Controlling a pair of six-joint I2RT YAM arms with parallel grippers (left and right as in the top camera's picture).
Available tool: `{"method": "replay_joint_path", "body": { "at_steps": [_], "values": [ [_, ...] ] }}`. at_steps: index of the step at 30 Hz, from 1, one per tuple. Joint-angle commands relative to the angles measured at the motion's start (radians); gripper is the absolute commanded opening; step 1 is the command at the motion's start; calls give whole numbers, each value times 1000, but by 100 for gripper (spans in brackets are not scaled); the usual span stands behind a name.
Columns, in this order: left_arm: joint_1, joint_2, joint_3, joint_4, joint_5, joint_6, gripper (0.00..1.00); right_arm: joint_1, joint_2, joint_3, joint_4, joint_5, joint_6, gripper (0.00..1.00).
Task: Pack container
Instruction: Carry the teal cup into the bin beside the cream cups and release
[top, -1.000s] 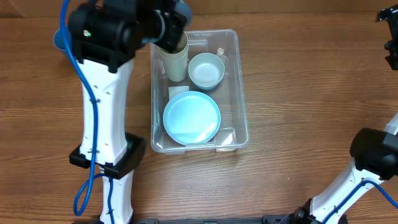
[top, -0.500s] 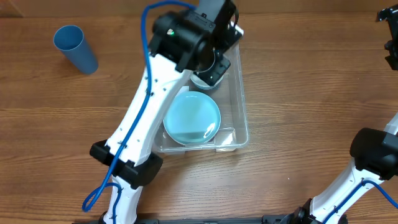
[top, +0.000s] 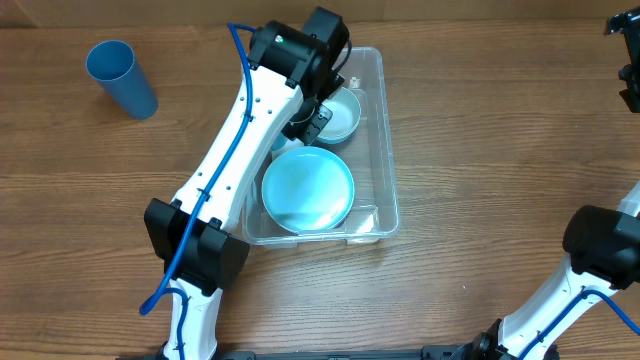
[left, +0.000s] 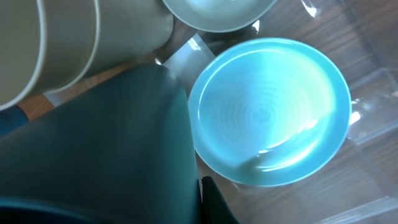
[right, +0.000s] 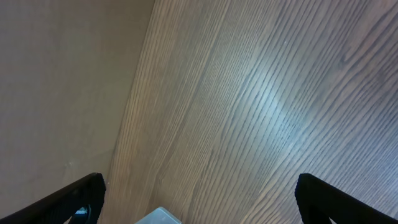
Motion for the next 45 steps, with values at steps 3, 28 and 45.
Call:
{"method": "replay_joint_path", "body": {
  "at_steps": [3, 28, 45],
  "values": [
    [16, -23, -60, 73, 23, 18, 4, -2, -8, 12, 1, 4, 4, 100],
    [14, -23, -129, 150, 23, 19, 40, -2, -8, 12, 1, 4, 4, 100],
    [195, -79, 417, -63, -14, -63, 93, -2, -8, 12, 1, 4, 4, 100]
  ]
}}
